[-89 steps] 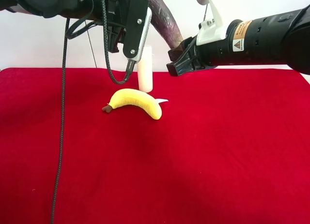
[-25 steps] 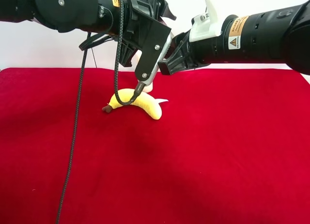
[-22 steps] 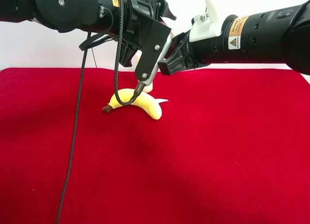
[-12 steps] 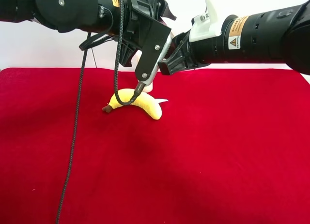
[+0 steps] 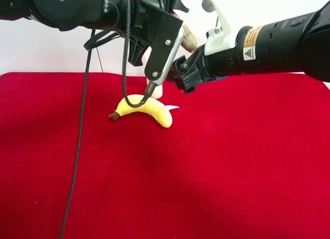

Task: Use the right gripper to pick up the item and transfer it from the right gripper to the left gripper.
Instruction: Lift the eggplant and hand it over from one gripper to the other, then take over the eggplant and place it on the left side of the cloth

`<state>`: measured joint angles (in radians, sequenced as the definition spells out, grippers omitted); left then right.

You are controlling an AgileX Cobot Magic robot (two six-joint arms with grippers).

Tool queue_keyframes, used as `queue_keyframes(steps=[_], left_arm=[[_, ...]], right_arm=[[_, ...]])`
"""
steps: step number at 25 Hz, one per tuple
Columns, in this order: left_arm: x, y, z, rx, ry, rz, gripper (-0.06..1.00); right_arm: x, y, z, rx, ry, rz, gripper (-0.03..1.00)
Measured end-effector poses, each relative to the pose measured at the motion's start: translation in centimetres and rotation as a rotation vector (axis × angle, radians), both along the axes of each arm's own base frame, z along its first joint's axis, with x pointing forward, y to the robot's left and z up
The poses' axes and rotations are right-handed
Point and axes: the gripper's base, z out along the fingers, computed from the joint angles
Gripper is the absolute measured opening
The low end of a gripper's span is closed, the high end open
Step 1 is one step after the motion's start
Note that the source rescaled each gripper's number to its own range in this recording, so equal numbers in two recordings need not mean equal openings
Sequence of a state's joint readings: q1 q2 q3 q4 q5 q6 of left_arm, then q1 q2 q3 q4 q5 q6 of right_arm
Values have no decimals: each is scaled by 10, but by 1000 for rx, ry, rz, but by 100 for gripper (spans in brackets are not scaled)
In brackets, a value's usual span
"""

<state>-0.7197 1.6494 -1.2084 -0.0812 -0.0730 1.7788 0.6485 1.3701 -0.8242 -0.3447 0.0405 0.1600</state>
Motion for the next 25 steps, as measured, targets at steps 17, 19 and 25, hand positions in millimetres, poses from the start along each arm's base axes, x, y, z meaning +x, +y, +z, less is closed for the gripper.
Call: queue_keyframes(steps=[17,19,25], left_arm=[[1,1,0,-9,1,5,0],[1,1,0,-9,1,5,0],[1,1,0,-9,1,5,0]], right_arm=[[-37,-33,53,52,-66,-55,100],[-47,-42,61,55,-56,-77,100],[-82,-75,81,43,-22,-139,100]])
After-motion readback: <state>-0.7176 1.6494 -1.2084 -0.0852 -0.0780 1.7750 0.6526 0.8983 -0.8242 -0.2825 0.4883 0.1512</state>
